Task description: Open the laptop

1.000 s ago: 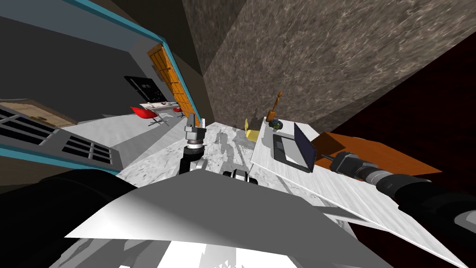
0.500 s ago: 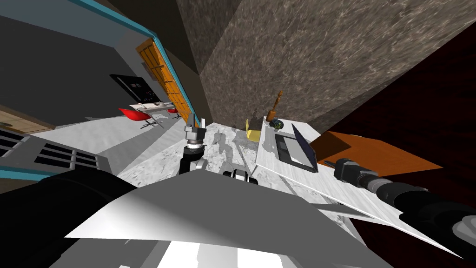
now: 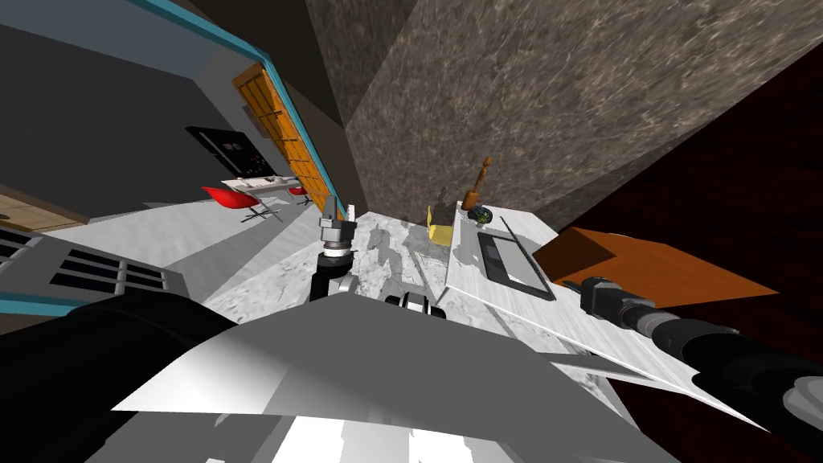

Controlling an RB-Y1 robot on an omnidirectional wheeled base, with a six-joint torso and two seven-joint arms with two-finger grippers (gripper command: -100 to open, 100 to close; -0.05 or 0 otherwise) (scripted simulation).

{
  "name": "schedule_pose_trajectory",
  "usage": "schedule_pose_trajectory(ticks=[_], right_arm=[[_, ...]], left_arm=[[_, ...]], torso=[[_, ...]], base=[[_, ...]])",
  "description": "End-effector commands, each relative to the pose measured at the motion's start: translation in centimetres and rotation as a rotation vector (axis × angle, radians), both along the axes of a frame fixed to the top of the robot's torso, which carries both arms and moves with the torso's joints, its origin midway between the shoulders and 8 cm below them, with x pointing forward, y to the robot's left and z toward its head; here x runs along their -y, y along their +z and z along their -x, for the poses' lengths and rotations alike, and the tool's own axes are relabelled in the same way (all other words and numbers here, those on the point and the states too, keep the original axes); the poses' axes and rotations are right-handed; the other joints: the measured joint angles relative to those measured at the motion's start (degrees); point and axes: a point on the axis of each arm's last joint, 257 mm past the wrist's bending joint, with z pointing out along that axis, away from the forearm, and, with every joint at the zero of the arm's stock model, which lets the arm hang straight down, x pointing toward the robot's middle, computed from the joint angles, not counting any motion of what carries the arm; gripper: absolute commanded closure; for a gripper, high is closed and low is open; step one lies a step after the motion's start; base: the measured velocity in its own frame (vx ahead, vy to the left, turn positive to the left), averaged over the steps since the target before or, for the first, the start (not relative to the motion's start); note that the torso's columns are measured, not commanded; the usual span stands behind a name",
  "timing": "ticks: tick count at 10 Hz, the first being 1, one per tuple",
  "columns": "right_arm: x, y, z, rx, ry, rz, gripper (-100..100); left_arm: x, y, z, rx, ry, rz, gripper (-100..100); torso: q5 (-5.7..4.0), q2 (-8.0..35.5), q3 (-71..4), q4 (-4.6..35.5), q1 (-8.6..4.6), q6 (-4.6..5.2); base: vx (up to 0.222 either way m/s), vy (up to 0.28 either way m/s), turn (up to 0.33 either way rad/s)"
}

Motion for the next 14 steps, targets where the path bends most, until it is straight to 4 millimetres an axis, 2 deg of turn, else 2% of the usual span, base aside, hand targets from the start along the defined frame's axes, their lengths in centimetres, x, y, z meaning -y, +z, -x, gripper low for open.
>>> schedule_pose_trajectory(ticks=[1, 2, 7, 8, 14], right_arm=[[0.0, 0.0, 0.0, 0.0, 0.0, 0.0, 100], [0.4, -0.5, 0.5, -0.013, 0.007, 0.038, 100], [0.4, -0.5, 0.5, -0.013, 0.007, 0.038, 100], [0.4, 0.5, -0.5, -0.013, 0.023, 0.04, -100], [0.0, 3.9, -3.4, -0.012, 0.072, 0.041, -100]], left_arm=[[0.0, 0.0, 0.0, 0.0, 0.0, 0.0, 0], [0.0, 0.0, 0.0, 0.0, 0.0, 0.0, 0], [0.0, 0.0, 0.0, 0.0, 0.0, 0.0, 0], [0.0, 0.0, 0.0, 0.0, 0.0, 0.0, 0], [0.0, 0.0, 0.0, 0.0, 0.0, 0.0, 0]], torso=[[0.06, 0.0, 0.0, 0.0, 0.14, 0.0], [0.07, -0.1, -0.1, 0.0, 0.17, -0.02], [0.0, 0.0, 0.0, 0.0, 0.01, -0.01], [0.04, 0.0, 0.0, 0.0, 0.11, 0.0], [0.05, -0.1, -0.1, 0.0, 0.12, -0.01]], base=[[-0.006, -0.007, 0.022], [0.014, 0.032, -0.038], [0.01, 0.019, -0.029], [0.002, 0.021, -0.12], [-0.006, 0.025, -0.087]])
